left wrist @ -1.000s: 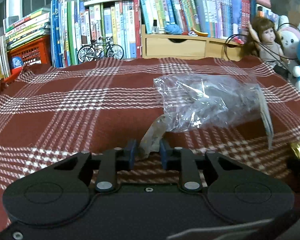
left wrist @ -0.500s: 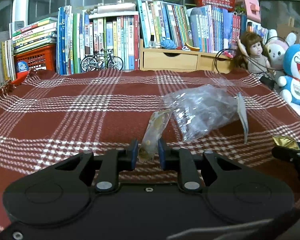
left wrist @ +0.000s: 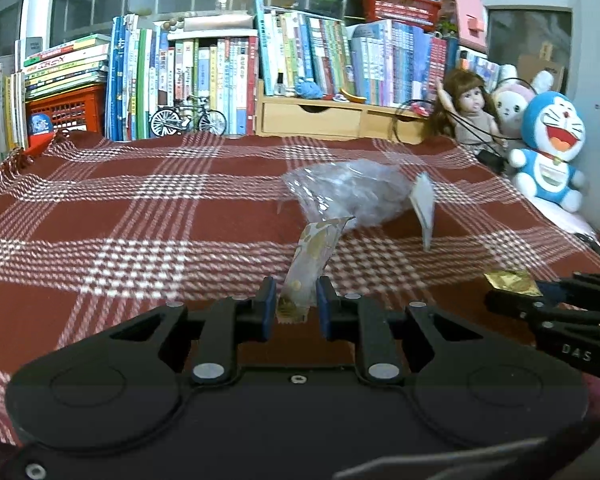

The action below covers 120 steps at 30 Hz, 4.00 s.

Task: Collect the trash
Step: 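Grasp the clear wrapper strip with the left gripper while the right gripper grasps the gold foil wrapper, then lower both grippers into the white bin and open them to drop the items, then grasp the clear plastic bag with the left gripper while the right gripper grasps the white paper cup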

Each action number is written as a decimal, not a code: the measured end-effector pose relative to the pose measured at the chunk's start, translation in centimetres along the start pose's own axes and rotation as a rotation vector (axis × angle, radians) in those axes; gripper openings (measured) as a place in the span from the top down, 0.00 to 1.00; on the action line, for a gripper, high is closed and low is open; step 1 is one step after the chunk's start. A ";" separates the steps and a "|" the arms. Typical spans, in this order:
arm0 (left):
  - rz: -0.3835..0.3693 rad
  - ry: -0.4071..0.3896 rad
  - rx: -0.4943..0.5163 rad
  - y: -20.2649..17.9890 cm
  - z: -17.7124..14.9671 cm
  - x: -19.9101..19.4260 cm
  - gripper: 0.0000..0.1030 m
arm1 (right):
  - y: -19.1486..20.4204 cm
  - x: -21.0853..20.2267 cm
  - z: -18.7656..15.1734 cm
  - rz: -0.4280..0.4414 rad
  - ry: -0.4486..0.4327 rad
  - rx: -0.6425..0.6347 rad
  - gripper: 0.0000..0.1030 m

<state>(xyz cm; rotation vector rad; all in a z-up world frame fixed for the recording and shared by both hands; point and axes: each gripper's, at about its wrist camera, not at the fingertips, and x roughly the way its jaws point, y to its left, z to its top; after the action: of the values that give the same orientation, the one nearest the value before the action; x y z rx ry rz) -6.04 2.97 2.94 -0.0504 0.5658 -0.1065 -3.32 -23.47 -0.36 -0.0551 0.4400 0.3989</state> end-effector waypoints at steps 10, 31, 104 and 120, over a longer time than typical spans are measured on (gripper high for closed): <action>-0.035 0.027 -0.048 -0.4 -2.6 -3.8 0.81 | 1.3 -3.1 -1.7 0.057 0.038 -0.014 0.66; -0.007 0.272 -0.080 -1.7 -12.1 -5.1 0.81 | 3.7 -4.5 -7.5 0.140 0.218 0.026 0.66; 0.015 0.397 -0.051 -2.4 -13.5 -2.5 0.46 | 3.7 -1.9 -9.8 0.183 0.352 0.114 0.33; -0.034 -0.026 0.009 -2.5 1.4 -3.5 0.18 | 0.9 -3.3 1.6 0.053 -0.024 0.018 0.16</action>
<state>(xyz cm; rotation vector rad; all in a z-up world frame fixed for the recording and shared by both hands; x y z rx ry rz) -8.42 0.95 6.20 -0.0521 0.5388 -0.1412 -5.74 -23.66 2.54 -0.0210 0.4223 0.4471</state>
